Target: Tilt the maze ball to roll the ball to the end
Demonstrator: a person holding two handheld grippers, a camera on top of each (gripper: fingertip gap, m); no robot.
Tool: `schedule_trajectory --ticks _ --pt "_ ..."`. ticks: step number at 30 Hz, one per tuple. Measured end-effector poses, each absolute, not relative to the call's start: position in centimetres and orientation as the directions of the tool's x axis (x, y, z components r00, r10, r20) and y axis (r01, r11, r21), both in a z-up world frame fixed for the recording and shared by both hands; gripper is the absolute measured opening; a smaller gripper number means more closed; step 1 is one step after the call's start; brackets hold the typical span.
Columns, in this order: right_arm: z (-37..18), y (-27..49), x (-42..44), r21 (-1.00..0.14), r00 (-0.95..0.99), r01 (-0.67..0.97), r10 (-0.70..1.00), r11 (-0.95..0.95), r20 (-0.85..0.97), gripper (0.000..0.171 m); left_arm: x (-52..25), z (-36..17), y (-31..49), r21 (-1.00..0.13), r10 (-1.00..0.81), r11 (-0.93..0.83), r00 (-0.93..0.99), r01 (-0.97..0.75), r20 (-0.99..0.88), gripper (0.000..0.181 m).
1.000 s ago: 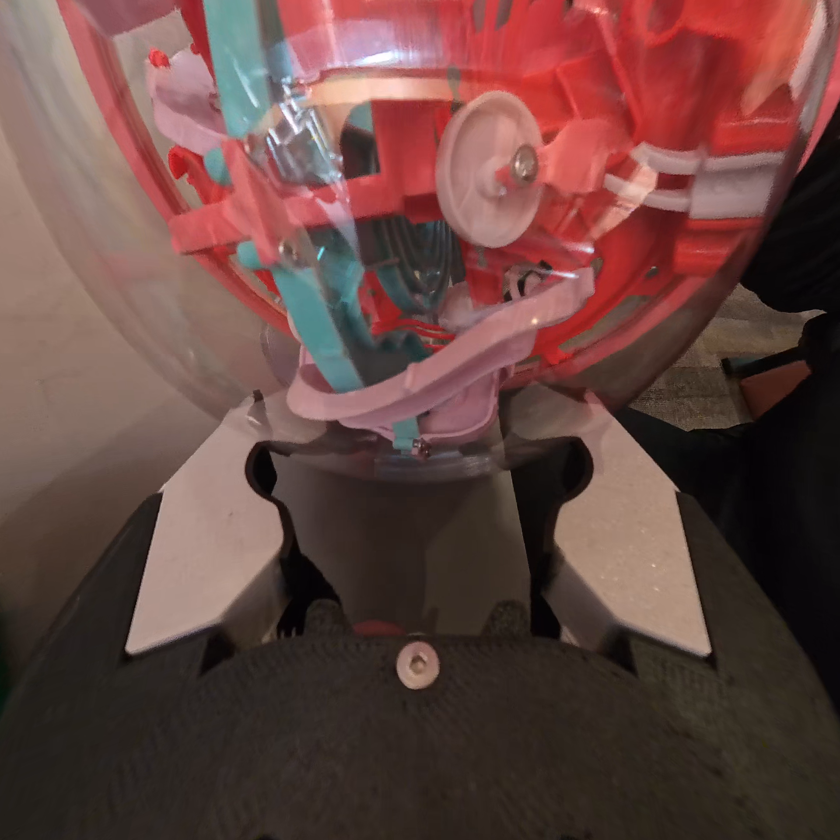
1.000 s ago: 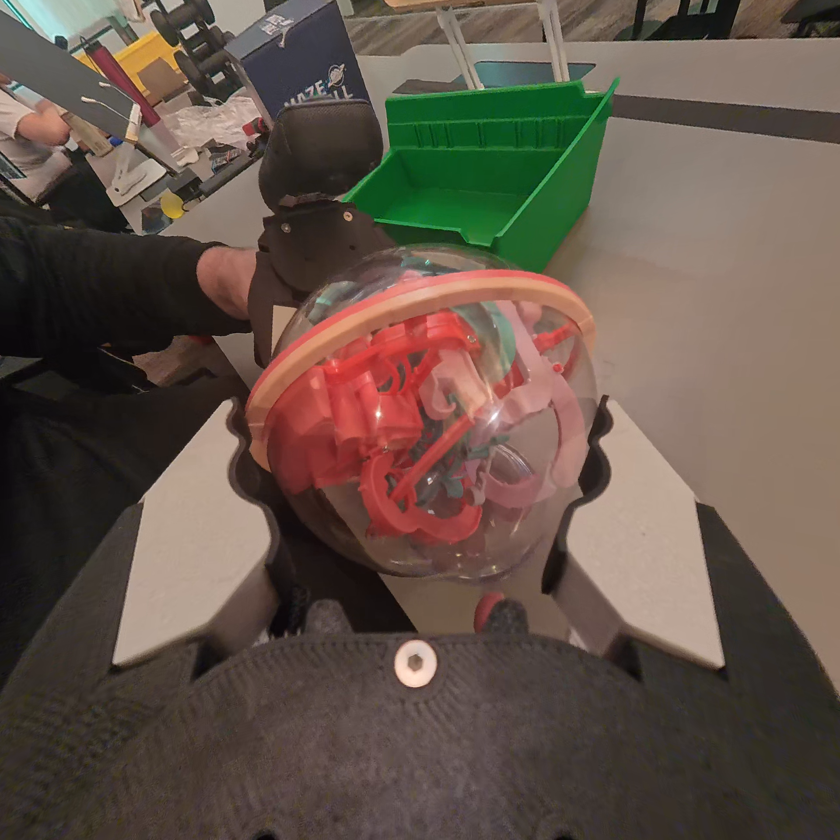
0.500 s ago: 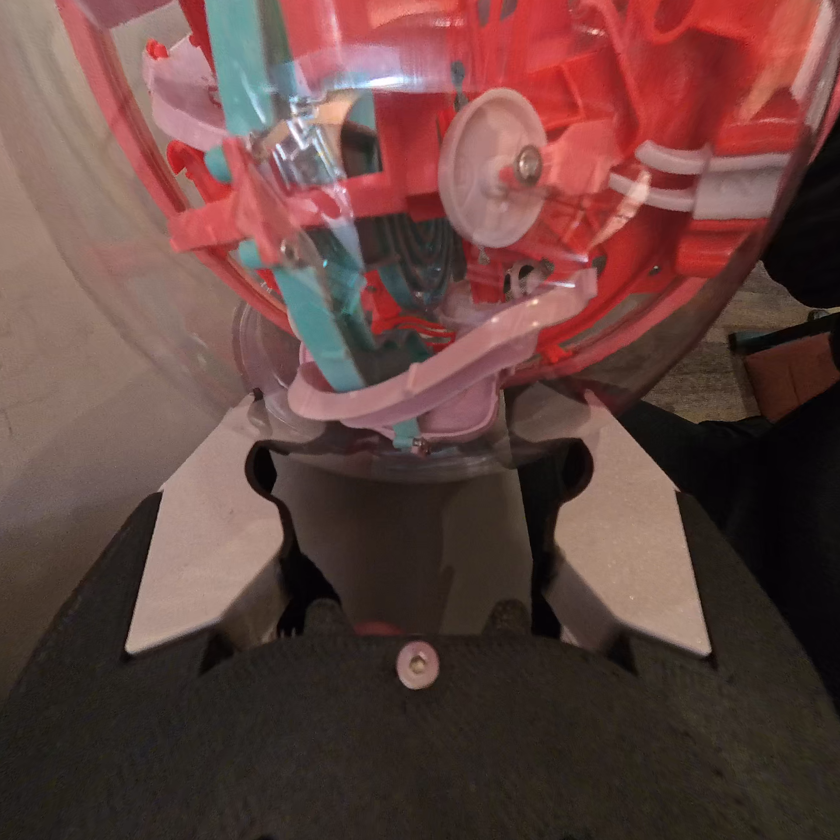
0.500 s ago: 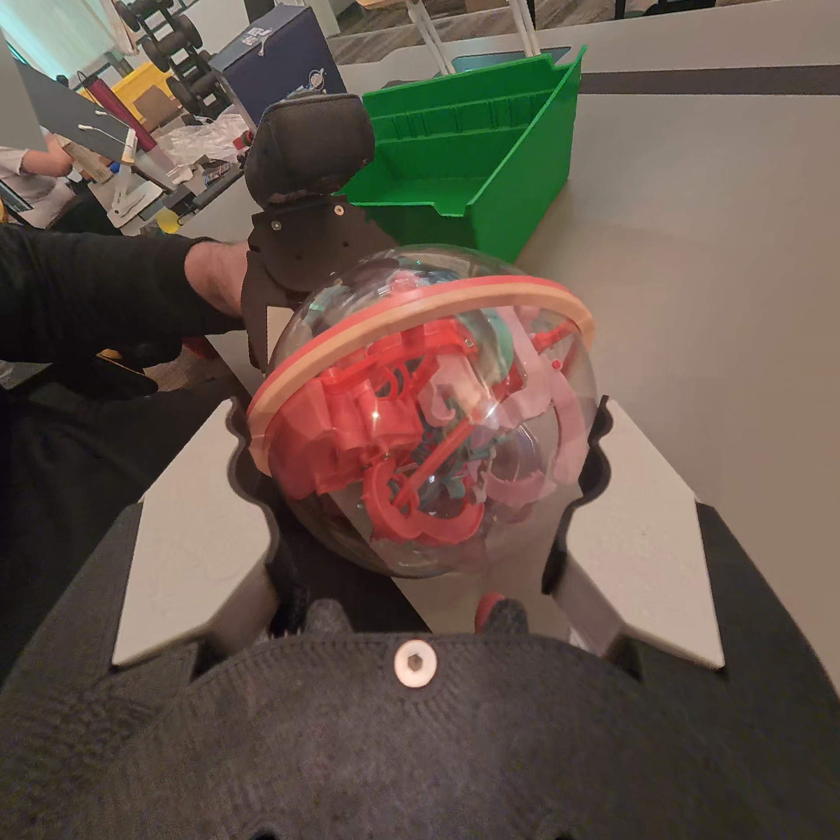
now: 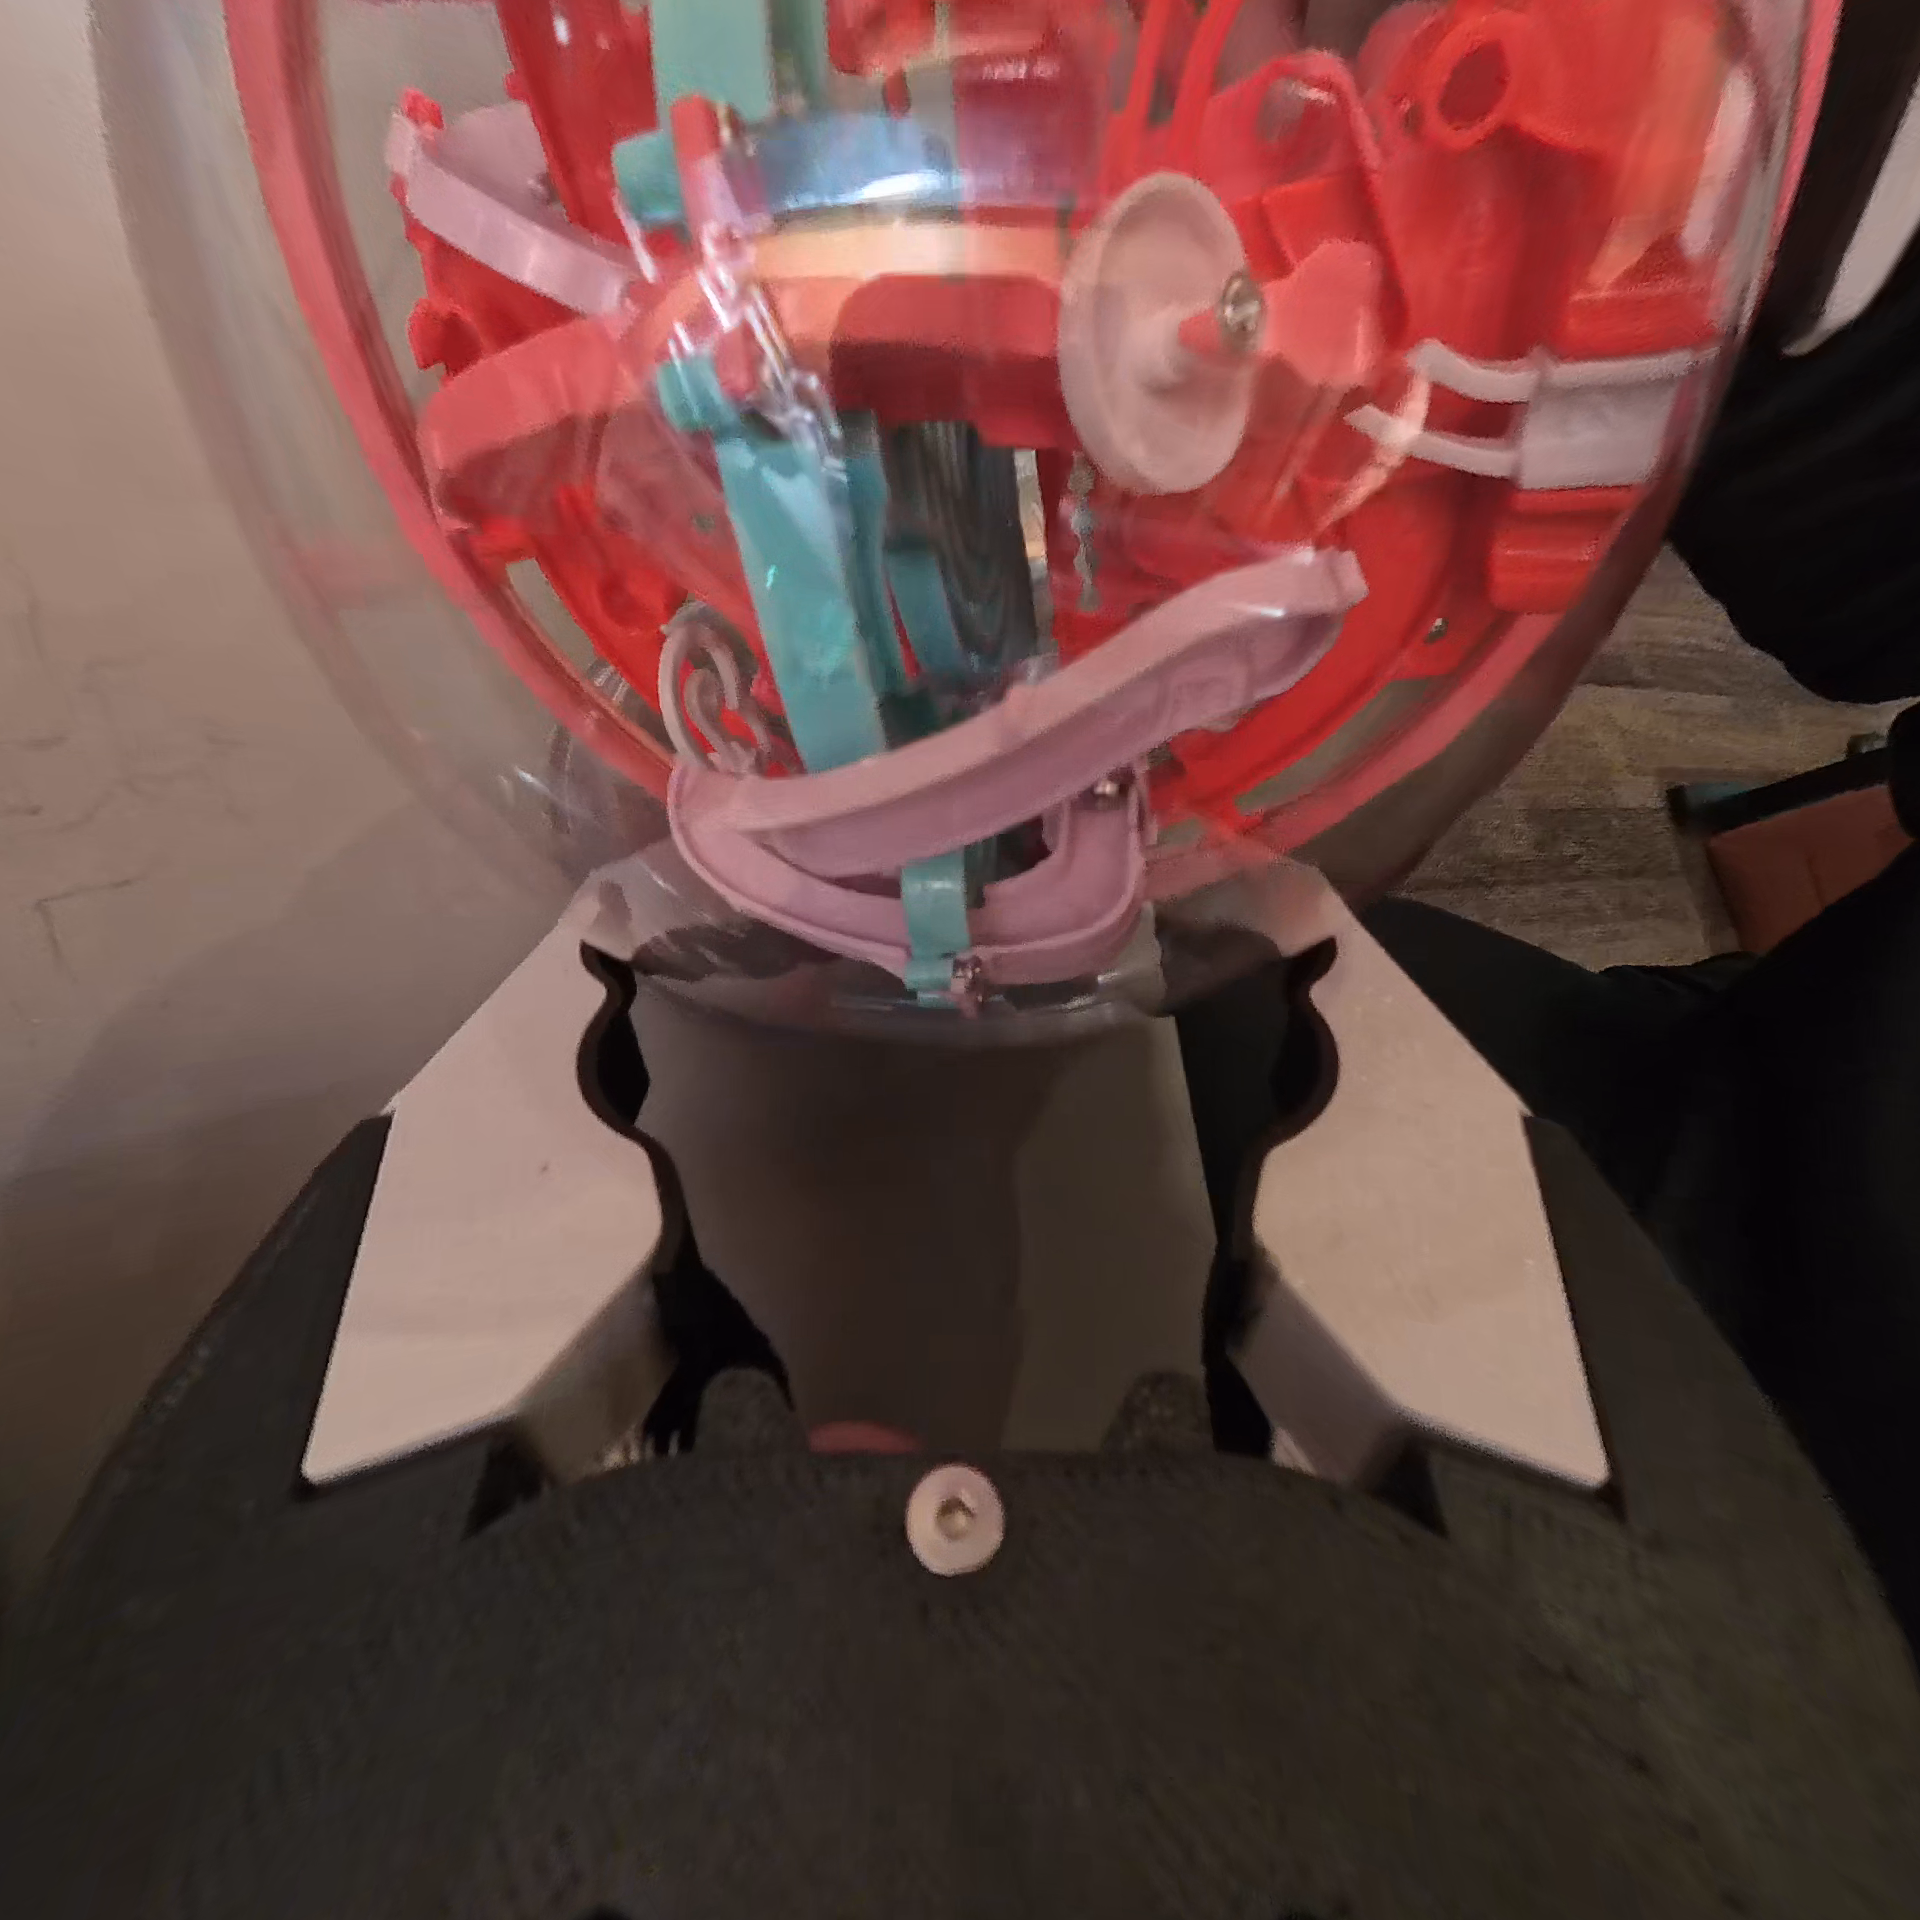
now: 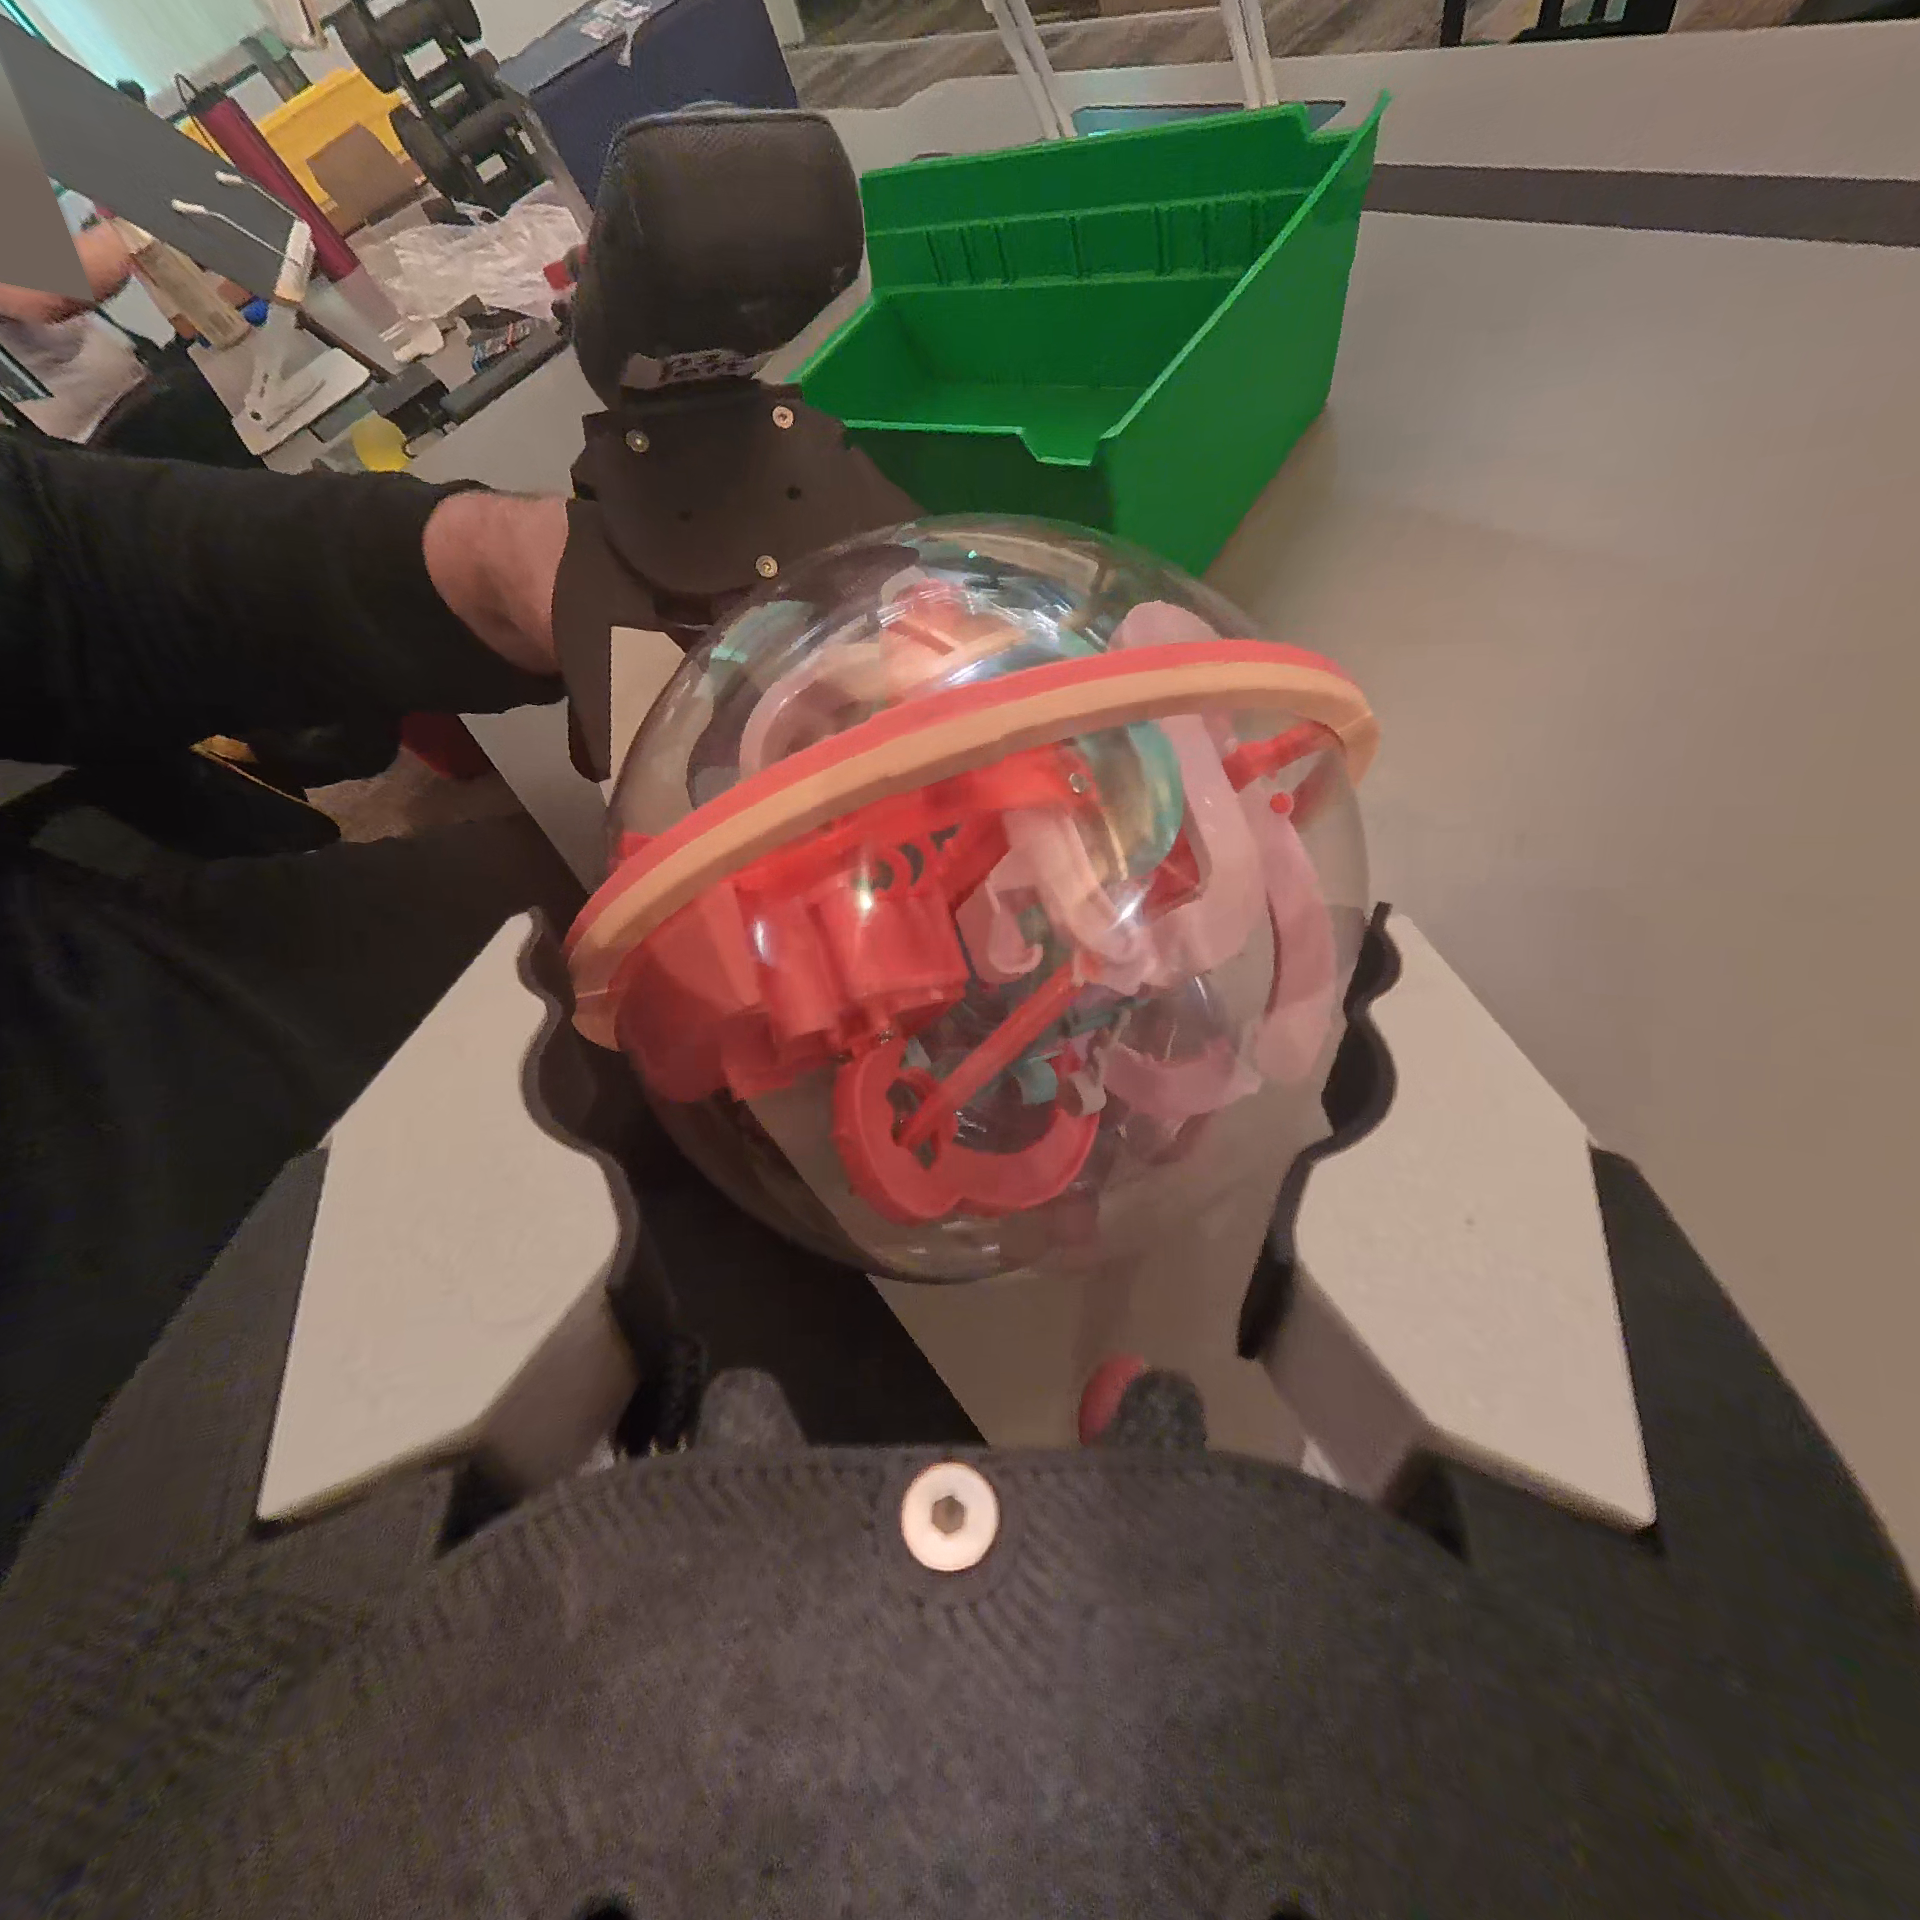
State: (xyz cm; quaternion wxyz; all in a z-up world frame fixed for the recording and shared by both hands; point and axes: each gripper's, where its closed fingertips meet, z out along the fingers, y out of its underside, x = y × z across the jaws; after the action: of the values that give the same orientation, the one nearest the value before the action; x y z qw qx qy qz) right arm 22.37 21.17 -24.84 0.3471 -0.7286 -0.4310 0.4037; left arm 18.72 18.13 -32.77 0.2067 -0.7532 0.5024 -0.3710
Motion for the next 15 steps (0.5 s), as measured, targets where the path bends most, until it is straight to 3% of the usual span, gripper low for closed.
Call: schedule_trajectory --ticks 15 --pt "-24.82 20.75 22.06 -0.821 0.332 0.494 0.935 -0.286 -0.126 0.144 18.93 -33.85 18.41 -0.665 -0.941 -0.337 0.232 -0.666 0.244 0.119"
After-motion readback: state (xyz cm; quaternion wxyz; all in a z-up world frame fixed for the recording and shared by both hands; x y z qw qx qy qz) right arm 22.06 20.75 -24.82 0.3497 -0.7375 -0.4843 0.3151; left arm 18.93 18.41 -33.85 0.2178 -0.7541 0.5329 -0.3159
